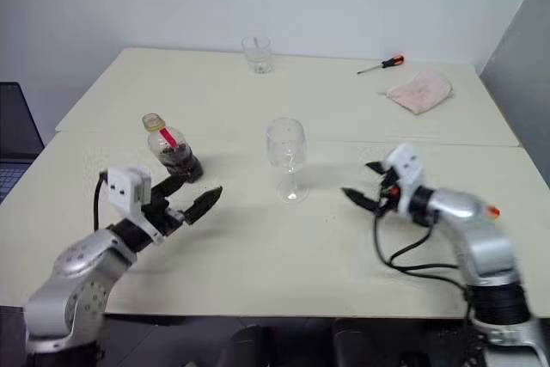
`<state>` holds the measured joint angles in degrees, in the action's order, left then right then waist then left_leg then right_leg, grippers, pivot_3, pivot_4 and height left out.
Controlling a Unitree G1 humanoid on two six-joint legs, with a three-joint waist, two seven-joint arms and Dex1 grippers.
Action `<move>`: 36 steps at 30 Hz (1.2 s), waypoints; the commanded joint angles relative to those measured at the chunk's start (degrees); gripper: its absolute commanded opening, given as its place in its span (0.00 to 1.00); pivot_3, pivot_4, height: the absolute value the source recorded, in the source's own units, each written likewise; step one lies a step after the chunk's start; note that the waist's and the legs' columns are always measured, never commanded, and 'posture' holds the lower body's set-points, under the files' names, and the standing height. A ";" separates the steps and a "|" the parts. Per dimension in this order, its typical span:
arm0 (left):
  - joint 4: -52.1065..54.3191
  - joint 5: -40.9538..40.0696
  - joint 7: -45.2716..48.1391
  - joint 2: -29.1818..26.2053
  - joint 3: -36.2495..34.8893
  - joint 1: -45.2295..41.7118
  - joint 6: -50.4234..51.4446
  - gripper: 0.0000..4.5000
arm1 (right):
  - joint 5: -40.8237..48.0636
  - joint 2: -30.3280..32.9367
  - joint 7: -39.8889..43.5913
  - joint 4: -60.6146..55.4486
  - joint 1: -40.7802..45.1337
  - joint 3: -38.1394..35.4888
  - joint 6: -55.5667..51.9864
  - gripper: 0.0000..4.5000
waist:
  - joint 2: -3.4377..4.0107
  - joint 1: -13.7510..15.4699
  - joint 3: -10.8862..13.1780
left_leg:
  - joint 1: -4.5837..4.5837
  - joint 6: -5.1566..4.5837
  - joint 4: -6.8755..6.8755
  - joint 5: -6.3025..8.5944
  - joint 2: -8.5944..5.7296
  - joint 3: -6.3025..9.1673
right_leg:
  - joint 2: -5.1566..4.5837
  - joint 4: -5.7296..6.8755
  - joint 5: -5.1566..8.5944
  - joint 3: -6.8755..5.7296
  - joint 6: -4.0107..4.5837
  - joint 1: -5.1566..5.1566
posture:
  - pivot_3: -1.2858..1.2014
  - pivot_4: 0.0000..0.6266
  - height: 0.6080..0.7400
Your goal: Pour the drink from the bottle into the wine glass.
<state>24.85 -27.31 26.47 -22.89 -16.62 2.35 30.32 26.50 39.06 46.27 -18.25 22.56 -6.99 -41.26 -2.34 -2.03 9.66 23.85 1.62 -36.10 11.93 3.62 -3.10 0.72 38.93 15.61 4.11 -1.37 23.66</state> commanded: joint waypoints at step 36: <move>-29.46 13.92 -6.99 -2.87 -0.47 -17.22 -21.53 1.00 | 22.35 6.37 5.25 -3.03 28.09 1.86 -16.66 0.99 | -0.05 0.22 0.06 | 0.11 -0.01 0.02 0.00 0.05 -0.04 | 0.12 0.04 0.01 -0.16 0.33 0.09 | 0.52 0.24 1.00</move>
<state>-3.85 -14.13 19.64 -24.87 -16.95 -13.19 9.74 48.18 45.08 51.77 -19.91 48.96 -4.34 -58.00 -2.39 -1.81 9.72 23.97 1.61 -36.08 11.93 3.66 -3.15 0.84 38.96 15.62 3.95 -1.04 23.76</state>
